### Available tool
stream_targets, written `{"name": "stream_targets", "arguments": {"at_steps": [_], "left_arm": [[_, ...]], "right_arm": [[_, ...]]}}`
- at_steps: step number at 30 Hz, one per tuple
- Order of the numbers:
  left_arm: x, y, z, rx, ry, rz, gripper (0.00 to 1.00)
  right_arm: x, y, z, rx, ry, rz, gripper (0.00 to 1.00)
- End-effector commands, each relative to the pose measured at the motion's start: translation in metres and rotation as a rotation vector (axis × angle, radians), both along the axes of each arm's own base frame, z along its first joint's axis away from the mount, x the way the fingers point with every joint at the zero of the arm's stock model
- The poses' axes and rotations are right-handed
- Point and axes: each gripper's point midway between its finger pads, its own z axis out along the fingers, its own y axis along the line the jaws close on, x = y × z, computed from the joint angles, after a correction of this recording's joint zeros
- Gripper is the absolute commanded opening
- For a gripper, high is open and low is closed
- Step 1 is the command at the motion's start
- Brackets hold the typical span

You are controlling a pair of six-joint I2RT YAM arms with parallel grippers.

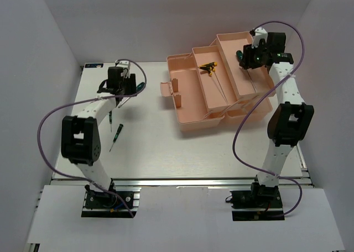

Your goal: Sort the tools into containers

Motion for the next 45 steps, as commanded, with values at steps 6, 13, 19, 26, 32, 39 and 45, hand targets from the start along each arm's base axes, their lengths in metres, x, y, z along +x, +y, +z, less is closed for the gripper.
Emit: {"name": "stream_targets", "arguments": {"at_steps": [6,13,19,26,32,39,45], "left_arm": [[0.071,0.003,-0.009,0.133,-0.044,-0.054,0.66],[0.084,0.002,-0.051,0.195,0.049,-0.129,0.64],[0.086,-0.009,-0.068,0.209,0.07,-0.241,0.63],[0.076,-0.019,-0.101,0.17,0.144,-0.301,0.46],[0.07,-0.021,-0.113,0.158,0.177,-0.321,0.33],[0.07,-0.02,-0.086,0.081,0.12,-0.22,0.08],[0.07,-0.042,-0.01,-0.125,-0.045,-0.178,0.01]], "right_arm": [[-0.025,0.005,0.08,-0.004,-0.216,0.125,0.78],[-0.062,0.014,0.126,0.138,-0.325,0.249,0.87],[-0.077,0.017,0.123,0.17,-0.32,0.257,0.87],[-0.091,0.021,0.119,0.197,-0.301,0.266,0.87],[-0.105,0.026,0.114,0.222,-0.298,0.277,0.87],[-0.131,0.046,0.107,0.289,-0.264,0.404,0.86],[-0.15,0.083,0.099,0.272,-0.218,0.516,0.85]]}}
